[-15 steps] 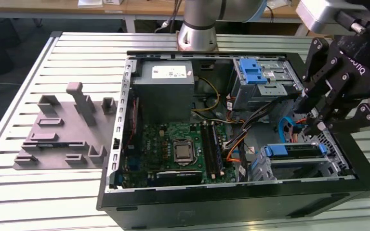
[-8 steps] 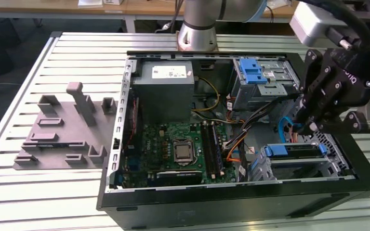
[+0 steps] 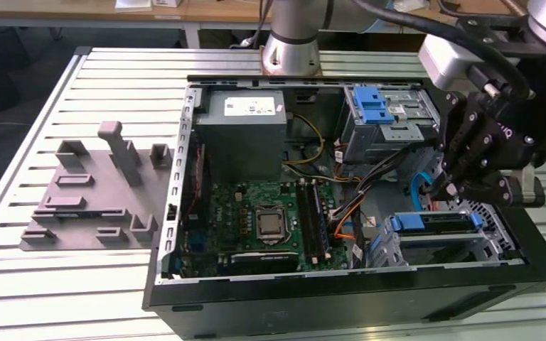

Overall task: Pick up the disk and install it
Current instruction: 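Insert the disk into the insertion slot, then insert the first disk wire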

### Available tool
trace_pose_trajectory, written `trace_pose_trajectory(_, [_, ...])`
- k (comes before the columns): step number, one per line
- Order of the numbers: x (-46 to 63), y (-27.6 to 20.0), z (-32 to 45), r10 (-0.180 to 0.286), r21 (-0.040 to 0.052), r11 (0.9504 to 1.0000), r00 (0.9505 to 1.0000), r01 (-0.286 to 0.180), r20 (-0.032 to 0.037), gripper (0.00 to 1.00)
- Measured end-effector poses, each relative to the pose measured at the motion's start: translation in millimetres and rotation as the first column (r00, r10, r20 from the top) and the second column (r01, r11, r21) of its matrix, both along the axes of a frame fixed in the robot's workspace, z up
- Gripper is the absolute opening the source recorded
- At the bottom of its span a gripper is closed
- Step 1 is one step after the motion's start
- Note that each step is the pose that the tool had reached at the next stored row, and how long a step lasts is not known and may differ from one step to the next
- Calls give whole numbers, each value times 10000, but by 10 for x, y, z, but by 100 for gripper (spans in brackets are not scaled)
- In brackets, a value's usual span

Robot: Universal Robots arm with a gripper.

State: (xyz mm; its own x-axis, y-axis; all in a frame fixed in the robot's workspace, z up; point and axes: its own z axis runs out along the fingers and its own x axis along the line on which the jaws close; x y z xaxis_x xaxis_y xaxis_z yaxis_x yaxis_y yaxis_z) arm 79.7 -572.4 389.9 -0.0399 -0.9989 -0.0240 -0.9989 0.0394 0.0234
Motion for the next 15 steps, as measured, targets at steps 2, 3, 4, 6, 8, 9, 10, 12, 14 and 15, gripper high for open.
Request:
trace_pose_trajectory(2, [0,0,-28,0,0,10000,10000,0,0,11])
trace_pose_trajectory(3, [0,0,-40,0,0,10000,10000,0,0,11])
trace_pose_trajectory(4, [0,0,-50,0,-1,10000,10000,0,-1,11])
trace_pose_trajectory(6, [0,0,-69,0,0,10000,10000,0,0,11])
trace_pose_trajectory(8, [0,0,-85,0,0,10000,10000,0,0,11])
trace_pose_trajectory(9, [0,0,-91,0,0,10000,10000,0,0,11])
trace_pose_trajectory(10, [0,0,-96,0,0,10000,10000,0,0,11])
trace_pose_trajectory(12, [0,0,-102,-1,-1,10000,10000,1,0,11])
trace_pose_trajectory(14, [21,-1,-106,0,1,10000,10000,0,0,11])
trace_pose_trajectory(15, [44,-1,-107,1,1,10000,10000,-1,0,11])
